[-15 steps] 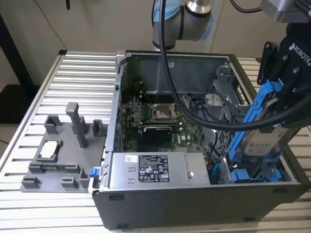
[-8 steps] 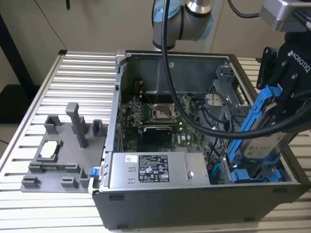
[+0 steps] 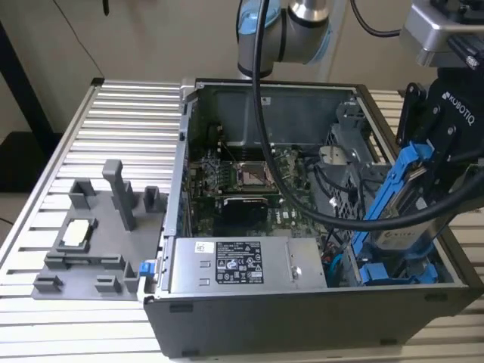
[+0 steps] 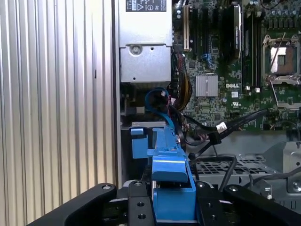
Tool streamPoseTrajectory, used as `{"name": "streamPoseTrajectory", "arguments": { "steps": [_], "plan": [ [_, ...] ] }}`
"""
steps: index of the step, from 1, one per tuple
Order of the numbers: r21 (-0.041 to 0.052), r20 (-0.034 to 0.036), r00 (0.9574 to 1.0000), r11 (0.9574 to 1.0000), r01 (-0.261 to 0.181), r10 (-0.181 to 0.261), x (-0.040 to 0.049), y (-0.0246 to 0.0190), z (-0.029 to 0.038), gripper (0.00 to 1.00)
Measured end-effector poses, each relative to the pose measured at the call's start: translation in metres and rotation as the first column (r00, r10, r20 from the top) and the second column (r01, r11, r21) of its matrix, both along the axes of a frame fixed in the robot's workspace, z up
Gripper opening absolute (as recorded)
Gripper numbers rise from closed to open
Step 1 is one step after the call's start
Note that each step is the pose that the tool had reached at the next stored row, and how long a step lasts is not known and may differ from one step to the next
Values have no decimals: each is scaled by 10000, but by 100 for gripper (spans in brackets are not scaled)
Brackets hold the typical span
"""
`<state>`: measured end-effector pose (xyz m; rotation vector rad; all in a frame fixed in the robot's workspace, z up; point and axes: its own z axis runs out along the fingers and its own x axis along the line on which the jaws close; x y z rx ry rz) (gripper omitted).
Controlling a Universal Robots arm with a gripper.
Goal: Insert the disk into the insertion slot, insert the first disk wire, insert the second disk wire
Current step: 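Insert the disk into the insertion slot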
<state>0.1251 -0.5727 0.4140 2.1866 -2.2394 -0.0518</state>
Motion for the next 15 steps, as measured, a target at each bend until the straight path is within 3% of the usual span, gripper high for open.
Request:
{"name": "streamPoseTrajectory", "arguments": {
  "steps": [6,9,15],
  "plan": [
    [18,-26,10000,10000,-2,2,15,-11,-45,33],
    [14,-79,10000,10000,-11,11,18,-11,-77,33],
    [20,-105,9999,10000,-19,19,19,-16,-178,33]
  ]
}}
